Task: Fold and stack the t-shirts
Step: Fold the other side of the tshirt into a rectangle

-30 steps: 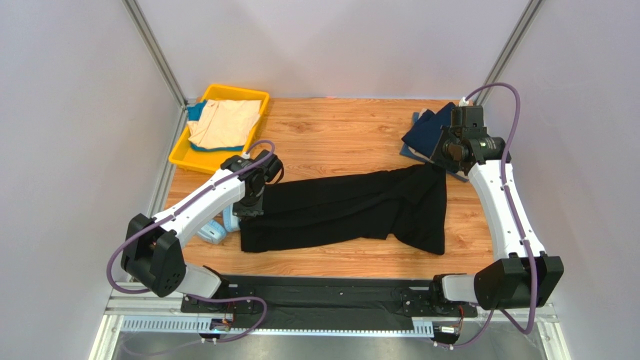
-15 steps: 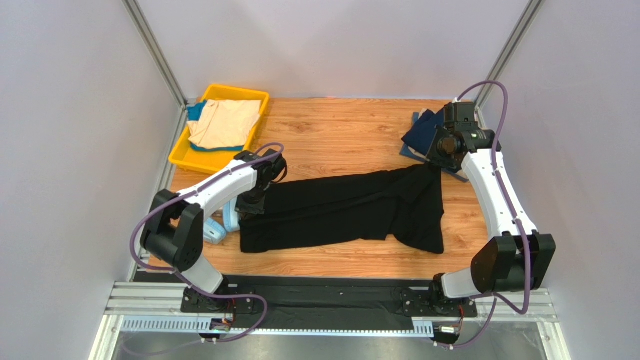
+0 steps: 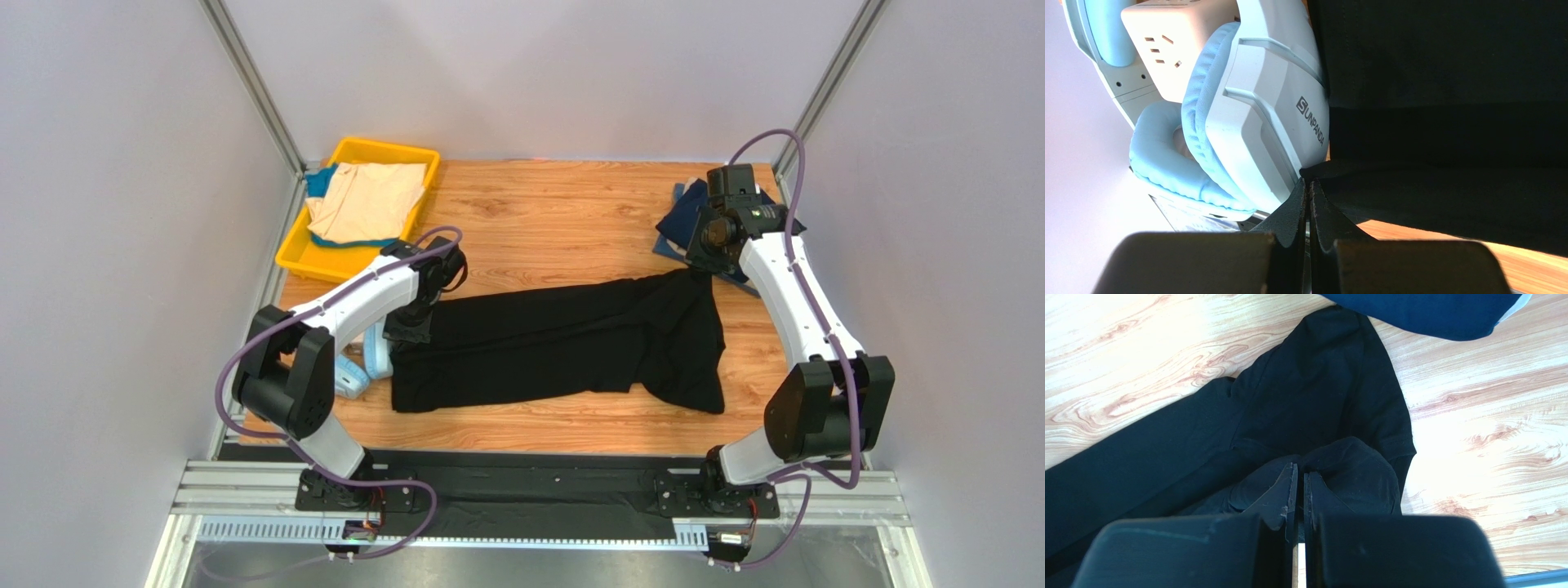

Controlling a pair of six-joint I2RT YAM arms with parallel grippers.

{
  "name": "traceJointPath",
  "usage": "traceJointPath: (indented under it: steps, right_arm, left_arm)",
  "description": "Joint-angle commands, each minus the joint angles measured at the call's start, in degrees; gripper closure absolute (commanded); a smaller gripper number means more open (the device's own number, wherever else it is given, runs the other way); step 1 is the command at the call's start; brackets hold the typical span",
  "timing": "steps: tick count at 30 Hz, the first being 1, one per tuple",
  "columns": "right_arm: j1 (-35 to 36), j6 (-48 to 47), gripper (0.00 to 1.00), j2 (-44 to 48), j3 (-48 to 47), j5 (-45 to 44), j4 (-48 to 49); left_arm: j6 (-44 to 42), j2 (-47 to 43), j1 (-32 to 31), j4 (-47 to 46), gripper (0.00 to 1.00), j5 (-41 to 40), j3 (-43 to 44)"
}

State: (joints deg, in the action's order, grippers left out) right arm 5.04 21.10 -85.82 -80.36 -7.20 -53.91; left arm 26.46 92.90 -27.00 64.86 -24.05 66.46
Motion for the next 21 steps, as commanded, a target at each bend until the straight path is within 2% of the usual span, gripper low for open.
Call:
traceJointPath:
  steps: [1,6,7,8,10,11,21]
  right_arm:
    - [0.4,-0.8,1.0,0.5,-2.2,-3.0,1.7]
    - [0.4,-1.1,1.0,1.3,-1.9,-5.0,1.5]
    - [0.4,-1.1,1.0,1.1,-2.0,-5.2,1.4]
    - [0.4,-1.1,1.0,0.9,-2.1,-5.4,1.3]
    - [0.4,-1.0,1.0,0.7,-2.3,-5.5,1.1]
    - [0.4,-1.1,1.0,0.6,-2.3,-5.5,1.1]
    - [0.4,-0.2,1.0,-3.4,-3.9,-4.5,2.7]
  left_arm:
    - [-1.8,0.6,0.6,-0.5,1.0,-1.6,2.1]
    - [-3.3,2.7,0.9,-1.0,1.0,-1.2,4.0]
    - [-3.6,3.2,0.9,-0.9,0.97,-1.3,4.5]
    - [-3.5,3.6,1.0,-0.7,0.88,-1.5,5.3]
    - [-3.3,4.0,1.0,-0.3,0.85,-2.7,6.0]
    - [-3.1,4.0,1.0,-0.3,0.8,-3.2,6.4]
    - [-3.0,4.6,1.6,1.7,0.79,-5.5,9.0]
